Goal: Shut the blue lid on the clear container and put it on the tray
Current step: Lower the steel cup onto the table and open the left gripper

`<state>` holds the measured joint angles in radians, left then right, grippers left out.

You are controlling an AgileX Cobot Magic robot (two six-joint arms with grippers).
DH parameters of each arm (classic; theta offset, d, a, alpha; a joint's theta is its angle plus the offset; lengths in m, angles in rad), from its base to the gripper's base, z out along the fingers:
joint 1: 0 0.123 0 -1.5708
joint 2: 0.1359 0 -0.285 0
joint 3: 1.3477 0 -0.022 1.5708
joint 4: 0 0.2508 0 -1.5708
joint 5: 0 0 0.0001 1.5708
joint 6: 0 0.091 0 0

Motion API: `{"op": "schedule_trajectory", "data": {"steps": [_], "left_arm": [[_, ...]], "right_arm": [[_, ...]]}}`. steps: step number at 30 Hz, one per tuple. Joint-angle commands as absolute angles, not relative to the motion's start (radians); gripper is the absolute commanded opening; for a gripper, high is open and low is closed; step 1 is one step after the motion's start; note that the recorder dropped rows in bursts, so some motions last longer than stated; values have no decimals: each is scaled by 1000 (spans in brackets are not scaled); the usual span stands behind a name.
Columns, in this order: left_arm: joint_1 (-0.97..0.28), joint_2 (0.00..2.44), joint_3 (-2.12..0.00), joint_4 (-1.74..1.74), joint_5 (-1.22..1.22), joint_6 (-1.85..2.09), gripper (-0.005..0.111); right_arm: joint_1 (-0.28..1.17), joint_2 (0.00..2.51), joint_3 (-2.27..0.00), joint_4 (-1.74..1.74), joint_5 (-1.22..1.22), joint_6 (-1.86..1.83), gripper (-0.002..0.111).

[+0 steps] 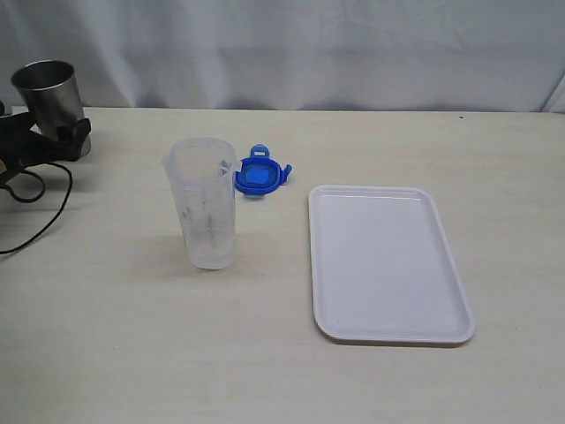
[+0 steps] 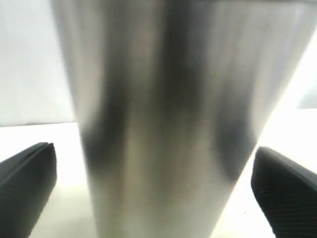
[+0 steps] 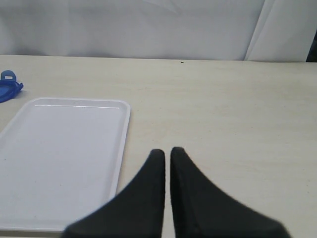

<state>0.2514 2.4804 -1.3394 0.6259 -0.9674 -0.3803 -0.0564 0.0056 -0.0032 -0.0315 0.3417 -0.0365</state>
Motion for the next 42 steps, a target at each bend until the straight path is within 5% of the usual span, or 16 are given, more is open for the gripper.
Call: {"op": "schedule_trajectory", "data": {"steps": [1, 29, 42], "left_arm": [[285, 2478, -1278, 634, -1066, -390, 105], [342, 2248, -897, 820, -1221, -363, 105], [323, 2111, -897, 1096, -1221, -813, 105]], "right_arm": [[-55, 0, 0, -31, 342, -37, 4], [-55, 0, 0, -31, 342, -37, 4], [-55, 0, 0, -31, 342, -37, 4]]}}
